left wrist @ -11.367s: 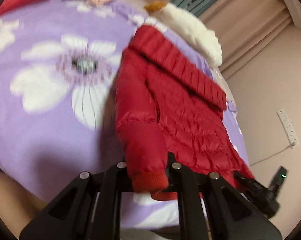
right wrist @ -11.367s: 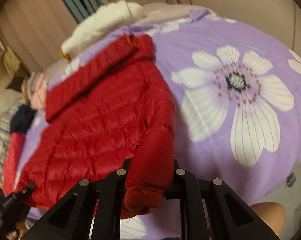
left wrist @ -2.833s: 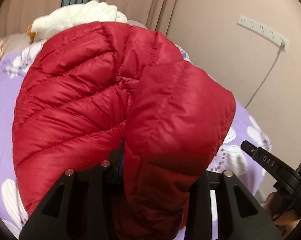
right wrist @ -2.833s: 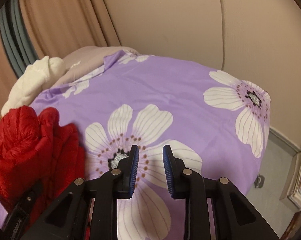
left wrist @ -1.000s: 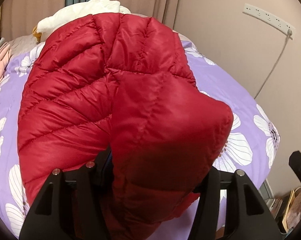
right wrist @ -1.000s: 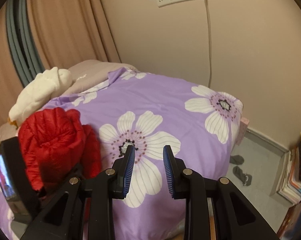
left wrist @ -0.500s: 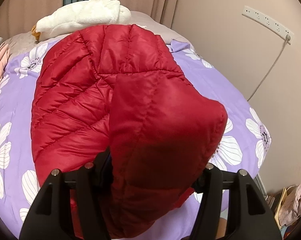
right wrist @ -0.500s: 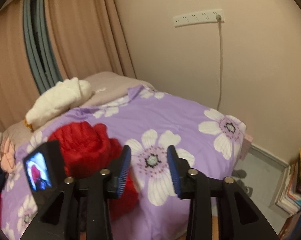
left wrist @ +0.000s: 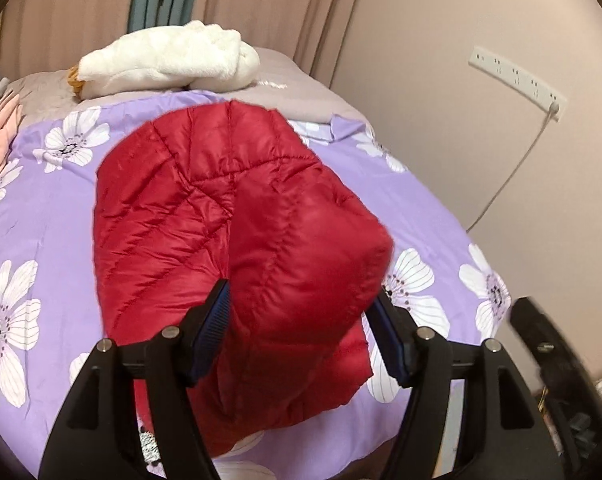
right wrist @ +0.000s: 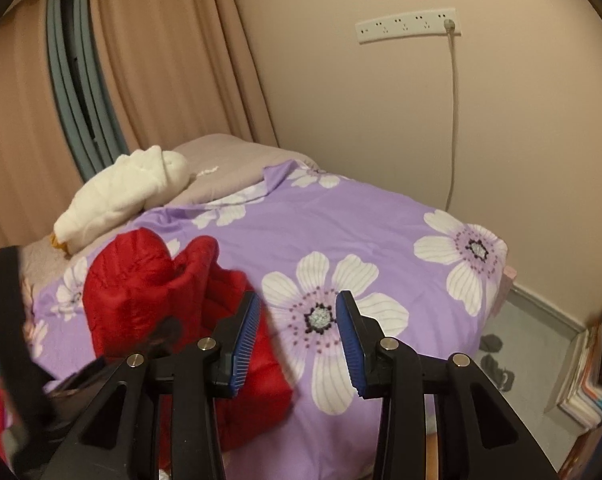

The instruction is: Fold large clothes

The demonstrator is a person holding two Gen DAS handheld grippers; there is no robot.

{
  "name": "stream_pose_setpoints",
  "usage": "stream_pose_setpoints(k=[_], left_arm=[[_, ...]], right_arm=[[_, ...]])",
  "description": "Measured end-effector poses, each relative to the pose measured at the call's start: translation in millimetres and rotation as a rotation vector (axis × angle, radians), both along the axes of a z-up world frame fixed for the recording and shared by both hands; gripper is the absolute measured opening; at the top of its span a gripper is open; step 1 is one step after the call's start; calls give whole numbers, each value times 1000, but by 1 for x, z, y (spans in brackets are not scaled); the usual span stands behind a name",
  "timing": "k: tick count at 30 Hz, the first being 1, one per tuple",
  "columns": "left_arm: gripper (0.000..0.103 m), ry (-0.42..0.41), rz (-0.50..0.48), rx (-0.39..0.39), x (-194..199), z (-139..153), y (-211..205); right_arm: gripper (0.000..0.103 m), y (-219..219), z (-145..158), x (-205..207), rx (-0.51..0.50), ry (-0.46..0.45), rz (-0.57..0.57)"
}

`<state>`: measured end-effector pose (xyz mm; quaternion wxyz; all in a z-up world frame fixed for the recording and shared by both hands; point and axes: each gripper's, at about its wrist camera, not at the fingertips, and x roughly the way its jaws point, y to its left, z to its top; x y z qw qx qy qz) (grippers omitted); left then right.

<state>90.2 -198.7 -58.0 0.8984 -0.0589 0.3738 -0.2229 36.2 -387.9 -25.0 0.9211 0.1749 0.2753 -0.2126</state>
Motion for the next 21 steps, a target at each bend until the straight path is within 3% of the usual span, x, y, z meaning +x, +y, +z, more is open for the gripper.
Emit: stream_pose_setpoints(k=[5, 7, 8, 11, 14, 18, 21], left_arm=[[67, -68, -39, -165, -19, 44, 32], [67, -93, -13, -202, -19, 61, 49], [67, -108, 18, -208, -18, 67, 59], [64, -143, 137, -181, -4, 70, 86], [50, -123, 255, -125, 14, 58, 108], [44, -104, 382, -135, 30, 40, 137], [43, -133, 486, -33, 44, 30, 144]], right_arm=[[40, 4, 1, 8, 5, 12, 7], [46, 7, 4, 13, 13, 10, 21], [55, 9, 5, 14, 15, 2, 30], [57, 18, 13, 22, 8, -26, 58], [57, 29, 25, 37, -29, -55, 76], [57, 45, 39, 65, -43, -80, 123], [44, 63, 46, 98, -53, -68, 164]])
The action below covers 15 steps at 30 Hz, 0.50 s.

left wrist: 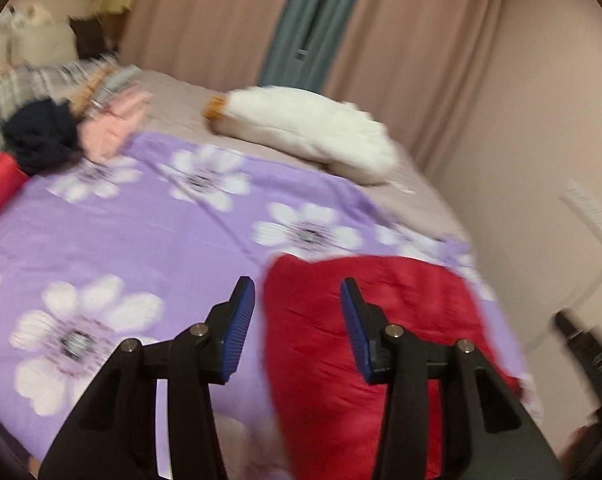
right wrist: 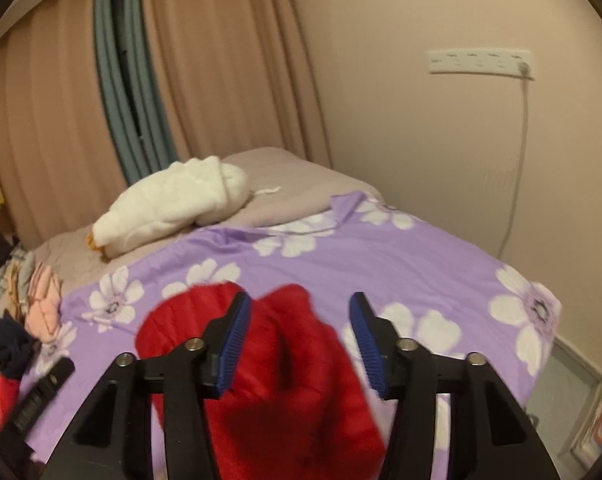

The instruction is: Fold large clothes

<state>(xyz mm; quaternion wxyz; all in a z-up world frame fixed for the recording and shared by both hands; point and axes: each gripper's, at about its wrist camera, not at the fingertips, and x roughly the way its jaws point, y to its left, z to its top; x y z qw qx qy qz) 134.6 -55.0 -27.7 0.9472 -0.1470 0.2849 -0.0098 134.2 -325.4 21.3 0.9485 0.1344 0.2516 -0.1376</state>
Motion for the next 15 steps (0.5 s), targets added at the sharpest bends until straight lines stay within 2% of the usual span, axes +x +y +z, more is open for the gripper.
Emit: stream_pose_setpoints(k=[2, 5, 9, 10, 12, 14, 15], left_arm=[[43, 21, 31, 29, 15, -8, 5], [43, 71, 6, -5, 38, -26, 9], [43, 100, 10, -2, 63, -41, 8], [44, 98, 2, -7, 69, -45, 6], [44, 115, -25, -33, 88, -57, -3], [44, 159, -46, -59, 107, -72, -14], [43, 202, -38, -43, 117, -81, -22]], right_arm=[[43, 9, 1, 19, 11, 11, 11], [43, 28, -5, 58, 43, 16, 79], [42, 39, -46, 119, -23, 133, 78], [42, 36, -59, 127, -48, 171, 64], [42, 16, -83, 130, -37, 206, 20], [42, 0, -97, 128, -18, 225, 0], [43, -8, -105, 127, -18, 228, -2]])
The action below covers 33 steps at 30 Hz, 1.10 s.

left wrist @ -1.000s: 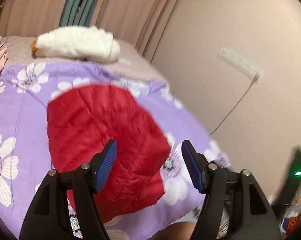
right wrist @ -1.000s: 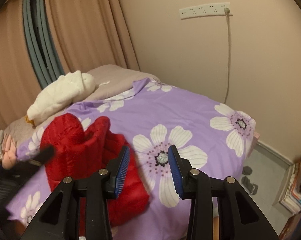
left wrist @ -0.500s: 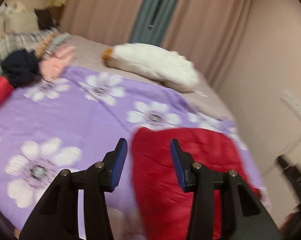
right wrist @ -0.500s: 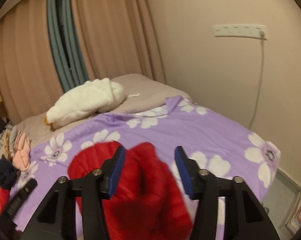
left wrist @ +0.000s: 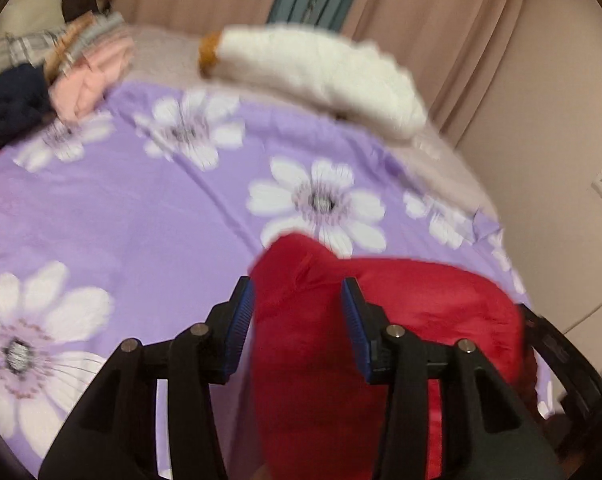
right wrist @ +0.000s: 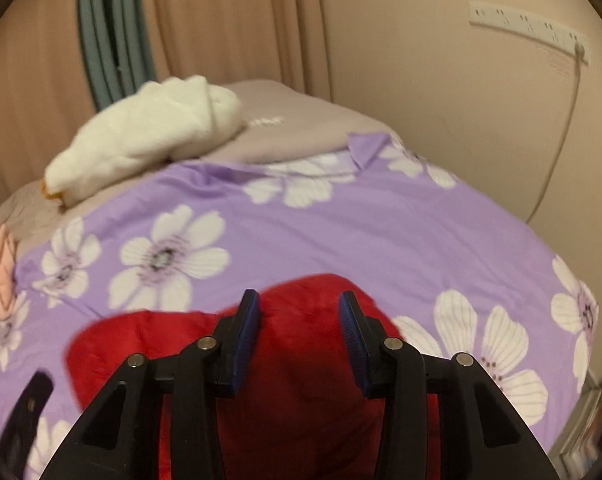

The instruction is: Fold large clothes

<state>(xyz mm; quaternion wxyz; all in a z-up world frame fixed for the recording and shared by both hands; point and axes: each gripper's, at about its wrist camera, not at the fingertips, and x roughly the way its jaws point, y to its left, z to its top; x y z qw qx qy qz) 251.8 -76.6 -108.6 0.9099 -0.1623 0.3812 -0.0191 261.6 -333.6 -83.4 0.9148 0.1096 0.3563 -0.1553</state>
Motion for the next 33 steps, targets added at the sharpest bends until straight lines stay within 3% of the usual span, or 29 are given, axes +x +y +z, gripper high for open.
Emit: stream_pose_setpoints(k=[1, 5, 7, 9, 12, 15, 30, 33], left_arm=[[43, 31, 16, 28, 8, -12, -8], [44, 9, 75, 131, 10, -44, -32], [45, 47, 38, 75, 21, -65, -36], [46, 64, 52, 35, 30, -75, -33], [47, 34, 81, 87, 31, -80, -44], [47, 18, 87, 141, 31, -82, -55], [49, 18, 101, 136, 41, -93, -54], [57, 39, 114, 115, 41, -92, -48]], right_arm=[[43, -8, -9, -1, -5, -6, -2], [43, -30, -48, 5, 19, 4, -16], [43, -45, -72, 11, 120, 18, -22], [43, -51, -78, 11, 150, 2, -46], [43, -47, -87, 18, 103, 5, -65], [43, -51, -97, 23, 124, 11, -65], [43, -54, -104, 28, 113, -2, -83], [44, -54, -101, 32, 107, 20, -79]])
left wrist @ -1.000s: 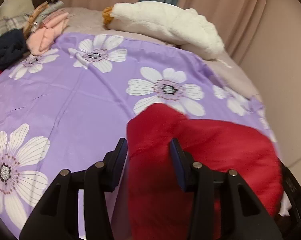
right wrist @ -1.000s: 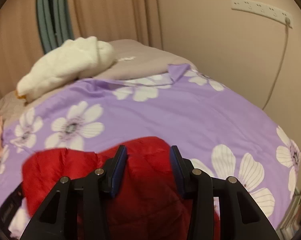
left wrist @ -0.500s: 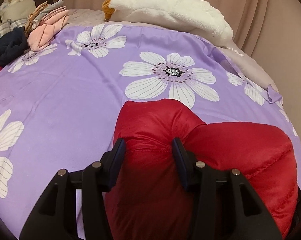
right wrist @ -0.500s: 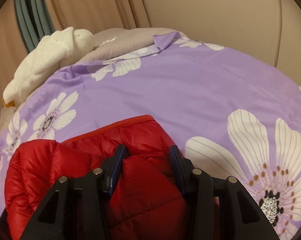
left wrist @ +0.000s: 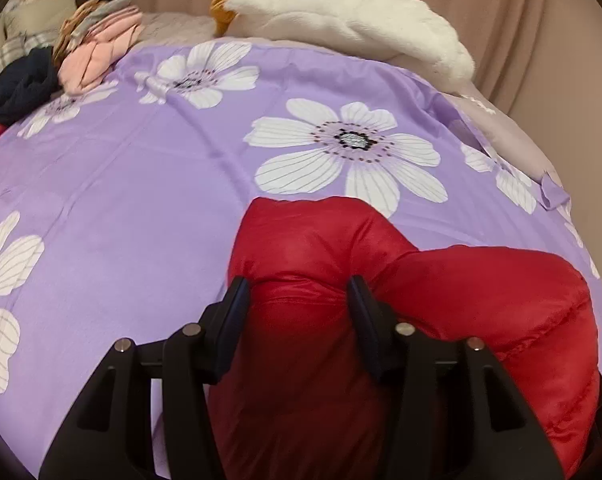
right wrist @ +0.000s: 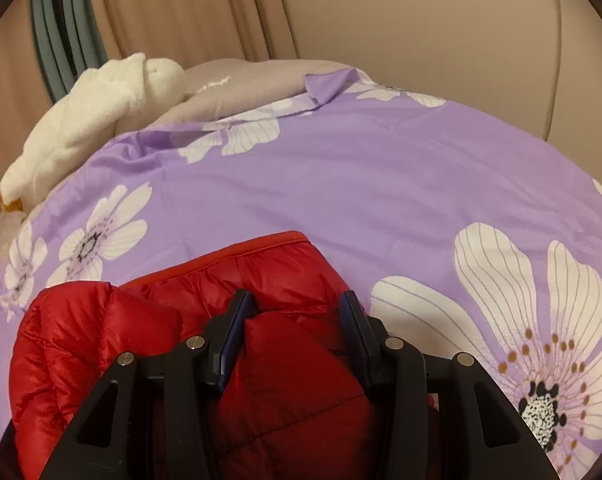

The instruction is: Fold large clothes

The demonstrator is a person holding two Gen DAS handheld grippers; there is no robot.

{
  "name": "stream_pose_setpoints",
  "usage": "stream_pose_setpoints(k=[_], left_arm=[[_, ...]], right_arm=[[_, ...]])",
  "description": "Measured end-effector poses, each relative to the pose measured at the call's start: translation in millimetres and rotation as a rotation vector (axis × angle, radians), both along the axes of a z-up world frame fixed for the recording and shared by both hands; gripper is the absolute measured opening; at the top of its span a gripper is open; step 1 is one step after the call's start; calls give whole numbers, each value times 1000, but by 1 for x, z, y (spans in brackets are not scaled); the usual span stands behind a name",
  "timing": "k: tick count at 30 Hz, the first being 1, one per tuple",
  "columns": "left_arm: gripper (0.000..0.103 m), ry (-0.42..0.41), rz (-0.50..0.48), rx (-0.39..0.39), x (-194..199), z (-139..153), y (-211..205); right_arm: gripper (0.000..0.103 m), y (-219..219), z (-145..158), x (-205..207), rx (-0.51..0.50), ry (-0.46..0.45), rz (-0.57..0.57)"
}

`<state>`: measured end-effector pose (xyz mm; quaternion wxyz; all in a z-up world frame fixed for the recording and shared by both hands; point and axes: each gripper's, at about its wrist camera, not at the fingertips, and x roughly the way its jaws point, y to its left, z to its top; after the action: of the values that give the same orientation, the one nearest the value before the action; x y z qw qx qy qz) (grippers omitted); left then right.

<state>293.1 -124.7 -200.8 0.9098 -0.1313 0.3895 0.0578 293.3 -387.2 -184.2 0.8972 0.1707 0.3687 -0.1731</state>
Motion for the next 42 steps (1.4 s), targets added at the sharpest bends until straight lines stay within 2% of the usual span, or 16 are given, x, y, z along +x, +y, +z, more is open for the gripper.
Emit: stream_pose_setpoints(k=[2, 4, 8, 11, 14, 16, 18, 21, 23, 25, 27, 30, 31, 34, 38, 42], left_arm=[[66, 39, 11, -26, -2, 3, 10], [67, 70, -22, -134, -10, 8, 29], [67, 100, -60, -388, -42, 26, 73], [75, 72, -150, -409, -67, 42, 86], [81, 36, -238, -442, -90, 47, 85], [82, 48, -262, -458, -95, 41, 77], [82, 135, -319, -492, -93, 22, 63], [86, 171, -311, -629, -95, -4, 57], [88, 190, -282, -773, -95, -23, 60], [89, 210, -283, -860, -92, -35, 59], [89, 177, -312, -762, -91, -26, 49], [88, 106, -349, -539, -90, -10, 25], [87, 99, -348, -520, -88, -9, 19], [85, 102, -324, -576, -80, -20, 15], [83, 55, -319, -482, -85, -14, 2], [82, 40, -307, -467, -82, -14, 3]], right_arm=[[47, 2, 6, 0, -14, 20, 4], [54, 3, 15, -2, -16, 47, 16], [86, -14, 45, -28, 105, 17, 88], [95, -31, 64, -57, 276, -51, 145], [96, -28, 68, -77, 251, -32, 230], [96, -24, 59, -84, 221, -1, 259], [96, -27, 44, -86, 262, 27, 268], [99, -40, 17, -90, 409, 46, 271], [101, -51, -1, -92, 514, 49, 275], [101, -66, -27, -90, 710, 45, 272], [102, -66, -31, -91, 713, 23, 295], [102, -48, -25, -85, 582, 50, 328], [102, -42, -24, -83, 553, 49, 318], [102, -34, -25, -79, 538, 22, 288], [99, -23, -24, -79, 500, 10, 281], [90, -20, -25, -85, 493, -25, 298]])
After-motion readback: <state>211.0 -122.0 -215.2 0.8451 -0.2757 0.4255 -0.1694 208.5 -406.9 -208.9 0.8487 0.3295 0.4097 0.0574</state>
